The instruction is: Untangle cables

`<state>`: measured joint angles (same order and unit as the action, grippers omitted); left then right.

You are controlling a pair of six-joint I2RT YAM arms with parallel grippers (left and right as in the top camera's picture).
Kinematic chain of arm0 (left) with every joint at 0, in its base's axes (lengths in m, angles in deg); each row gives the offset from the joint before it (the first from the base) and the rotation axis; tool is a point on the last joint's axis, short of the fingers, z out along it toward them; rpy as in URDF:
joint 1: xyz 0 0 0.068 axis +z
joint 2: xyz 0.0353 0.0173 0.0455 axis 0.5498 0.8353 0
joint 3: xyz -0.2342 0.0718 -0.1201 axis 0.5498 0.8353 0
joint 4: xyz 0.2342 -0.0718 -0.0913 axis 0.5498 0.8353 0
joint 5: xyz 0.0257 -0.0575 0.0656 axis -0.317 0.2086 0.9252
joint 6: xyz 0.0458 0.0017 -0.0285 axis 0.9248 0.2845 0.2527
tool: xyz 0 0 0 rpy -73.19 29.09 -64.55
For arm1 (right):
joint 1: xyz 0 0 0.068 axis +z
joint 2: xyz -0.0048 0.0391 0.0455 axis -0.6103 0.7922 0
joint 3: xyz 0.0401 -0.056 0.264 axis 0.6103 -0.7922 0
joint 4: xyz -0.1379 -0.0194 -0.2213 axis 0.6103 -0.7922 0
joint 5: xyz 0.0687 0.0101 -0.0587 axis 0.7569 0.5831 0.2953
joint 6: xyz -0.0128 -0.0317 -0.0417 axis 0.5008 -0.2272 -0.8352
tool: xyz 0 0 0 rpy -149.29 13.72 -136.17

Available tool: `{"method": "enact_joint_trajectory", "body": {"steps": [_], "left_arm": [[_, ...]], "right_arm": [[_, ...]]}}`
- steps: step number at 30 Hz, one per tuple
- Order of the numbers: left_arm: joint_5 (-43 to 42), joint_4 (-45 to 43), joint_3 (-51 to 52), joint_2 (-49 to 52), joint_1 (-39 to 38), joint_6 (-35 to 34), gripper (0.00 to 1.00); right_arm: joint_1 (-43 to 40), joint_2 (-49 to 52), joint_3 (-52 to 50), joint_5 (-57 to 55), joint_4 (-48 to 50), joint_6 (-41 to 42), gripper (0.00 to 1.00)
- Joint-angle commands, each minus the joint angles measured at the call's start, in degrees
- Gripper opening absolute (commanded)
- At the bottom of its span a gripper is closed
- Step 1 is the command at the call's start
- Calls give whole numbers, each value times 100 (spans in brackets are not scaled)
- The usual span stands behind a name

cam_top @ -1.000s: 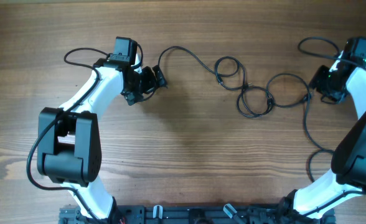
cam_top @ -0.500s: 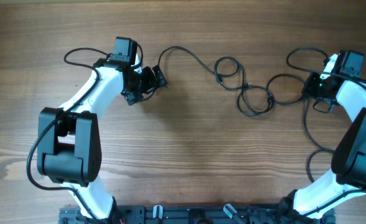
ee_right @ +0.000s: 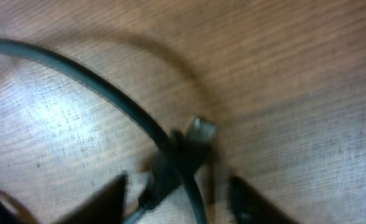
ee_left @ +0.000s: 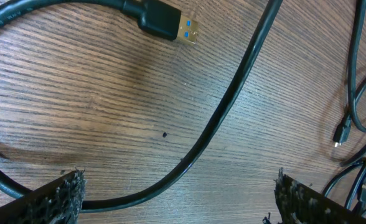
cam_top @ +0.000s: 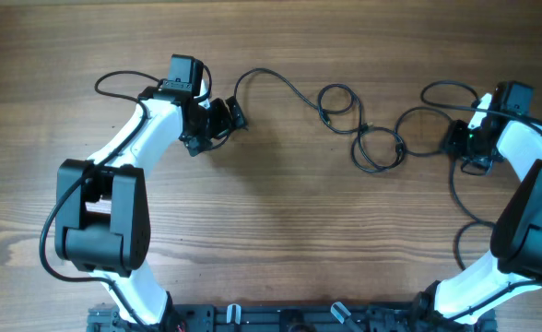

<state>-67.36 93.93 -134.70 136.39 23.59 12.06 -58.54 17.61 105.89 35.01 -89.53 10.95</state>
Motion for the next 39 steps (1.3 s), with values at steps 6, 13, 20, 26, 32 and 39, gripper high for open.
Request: {"method": "enact_joint_trajectory", "body": {"steps": [6, 13, 20, 26, 32, 39], "left_arm": [[57, -15, -63, 28, -13, 7, 100], [57, -13, -63, 28, -13, 7, 100], [57, -13, -63, 28, -13, 7, 100], [57, -13, -63, 28, -13, 7, 100], [57, -13, -63, 28, -13, 7, 100], [57, -13, -63, 28, -13, 7, 100]], "right_arm": [[-68, 31, -17, -841, 1510, -87, 4], [-96, 33, -17, -962, 3484, -111, 4], [-142, 39, -17, -1416, 4684, -431, 4], [-431, 44, -17, -1823, 5880, -1211, 4], [-861, 44, -17, -1134, 6533, -1954, 4], [-1038, 50, -17, -323, 6520, -2031, 51]]}}
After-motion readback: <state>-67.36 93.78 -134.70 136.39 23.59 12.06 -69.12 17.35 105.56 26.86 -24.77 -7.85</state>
